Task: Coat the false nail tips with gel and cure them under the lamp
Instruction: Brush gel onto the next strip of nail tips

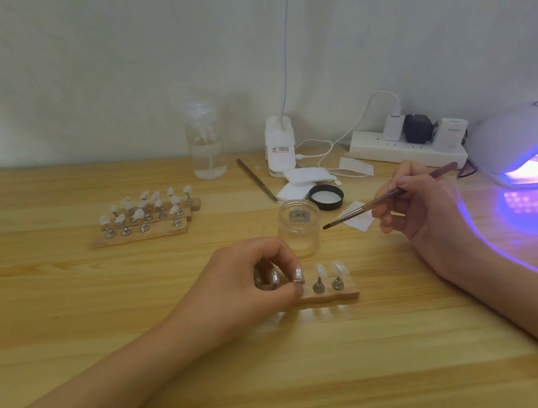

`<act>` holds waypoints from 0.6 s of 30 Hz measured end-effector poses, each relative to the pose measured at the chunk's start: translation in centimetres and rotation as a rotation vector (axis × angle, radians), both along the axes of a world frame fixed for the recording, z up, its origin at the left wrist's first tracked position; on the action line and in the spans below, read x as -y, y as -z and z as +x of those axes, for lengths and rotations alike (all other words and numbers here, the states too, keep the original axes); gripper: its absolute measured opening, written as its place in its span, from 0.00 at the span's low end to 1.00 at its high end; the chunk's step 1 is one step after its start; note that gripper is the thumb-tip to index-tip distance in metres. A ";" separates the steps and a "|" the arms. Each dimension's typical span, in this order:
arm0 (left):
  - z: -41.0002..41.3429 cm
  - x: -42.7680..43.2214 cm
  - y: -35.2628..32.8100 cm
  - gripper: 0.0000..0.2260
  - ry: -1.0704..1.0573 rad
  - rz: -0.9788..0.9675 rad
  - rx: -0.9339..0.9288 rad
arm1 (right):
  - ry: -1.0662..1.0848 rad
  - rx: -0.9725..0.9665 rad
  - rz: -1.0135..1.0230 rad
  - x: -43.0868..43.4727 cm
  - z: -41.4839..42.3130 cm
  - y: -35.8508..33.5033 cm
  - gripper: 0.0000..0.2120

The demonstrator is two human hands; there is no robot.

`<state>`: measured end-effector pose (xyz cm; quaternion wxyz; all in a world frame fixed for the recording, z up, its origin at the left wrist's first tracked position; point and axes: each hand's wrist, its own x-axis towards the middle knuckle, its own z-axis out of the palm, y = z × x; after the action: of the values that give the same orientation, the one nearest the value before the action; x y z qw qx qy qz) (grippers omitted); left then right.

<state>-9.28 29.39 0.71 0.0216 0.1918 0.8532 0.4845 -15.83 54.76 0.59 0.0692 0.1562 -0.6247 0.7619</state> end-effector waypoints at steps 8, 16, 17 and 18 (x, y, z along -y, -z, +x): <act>0.2 0.0 -0.4 0.08 0.049 -0.122 0.000 | -0.004 0.022 -0.032 0.0 -0.1 0.0 0.14; 0.3 -0.9 -0.6 0.05 0.053 -0.179 -0.075 | 0.021 0.031 -0.012 0.2 -0.2 -0.1 0.14; 0.3 -0.9 -0.7 0.05 0.060 -0.182 -0.076 | 0.021 0.033 -0.009 0.3 -0.2 -0.1 0.14; 0.2 -1.0 -0.8 0.05 0.068 -0.186 -0.073 | 0.021 0.035 -0.007 0.3 -0.2 -0.1 0.13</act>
<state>-9.09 30.35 1.46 0.0249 0.2354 0.8876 0.3950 -15.99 54.49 0.69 0.0669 0.1361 -0.6247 0.7660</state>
